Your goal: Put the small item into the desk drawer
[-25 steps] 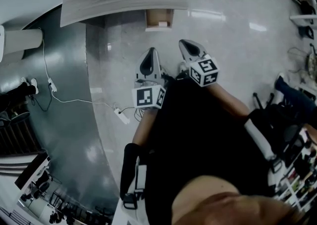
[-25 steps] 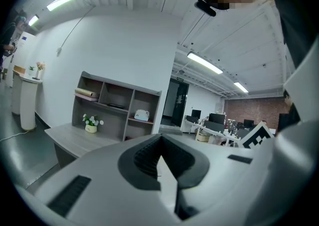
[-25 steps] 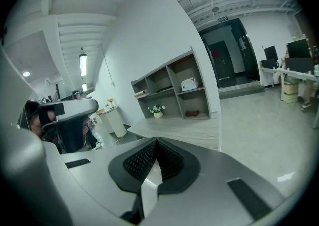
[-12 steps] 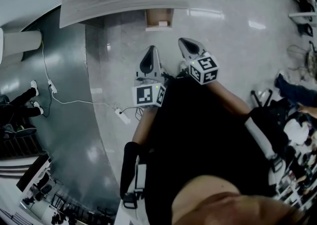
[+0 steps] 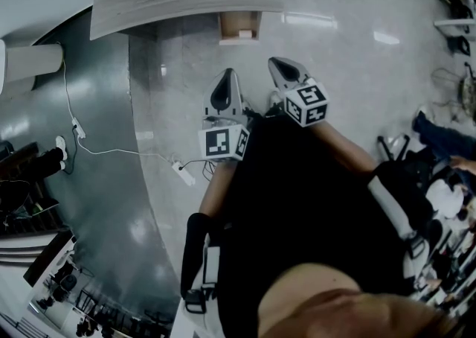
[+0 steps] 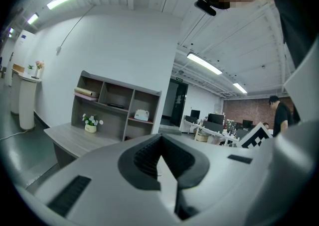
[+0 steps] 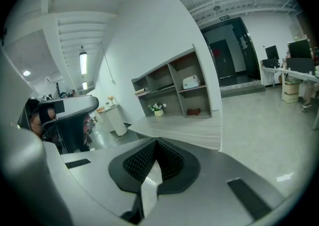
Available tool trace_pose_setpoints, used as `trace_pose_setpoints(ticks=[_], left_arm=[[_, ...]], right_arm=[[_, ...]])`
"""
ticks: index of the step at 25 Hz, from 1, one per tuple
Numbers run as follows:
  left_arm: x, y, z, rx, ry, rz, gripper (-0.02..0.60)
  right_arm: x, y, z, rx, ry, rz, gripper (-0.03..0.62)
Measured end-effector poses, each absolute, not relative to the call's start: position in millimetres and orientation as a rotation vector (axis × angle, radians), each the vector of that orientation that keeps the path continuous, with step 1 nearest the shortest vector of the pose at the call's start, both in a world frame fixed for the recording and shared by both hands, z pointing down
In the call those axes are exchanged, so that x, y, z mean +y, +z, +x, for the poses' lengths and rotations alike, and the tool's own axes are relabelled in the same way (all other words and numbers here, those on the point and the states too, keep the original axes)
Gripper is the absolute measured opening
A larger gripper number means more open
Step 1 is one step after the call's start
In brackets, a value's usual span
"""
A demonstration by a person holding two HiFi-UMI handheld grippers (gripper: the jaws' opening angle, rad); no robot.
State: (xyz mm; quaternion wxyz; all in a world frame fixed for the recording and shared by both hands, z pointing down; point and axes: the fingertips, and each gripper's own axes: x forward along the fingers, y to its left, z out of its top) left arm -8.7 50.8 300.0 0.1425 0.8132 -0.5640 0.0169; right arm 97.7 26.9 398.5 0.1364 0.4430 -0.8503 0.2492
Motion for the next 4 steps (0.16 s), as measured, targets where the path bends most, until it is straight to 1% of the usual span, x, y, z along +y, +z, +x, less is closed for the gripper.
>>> trace_pose_setpoints(ticks=[4], left_arm=[[53.7,298.8,-9.0,-1.627,0.033,2.349,-0.002]], right_arm=[[30.9,399.0,96.8,-2.462,0.721,1.287,-0.002]])
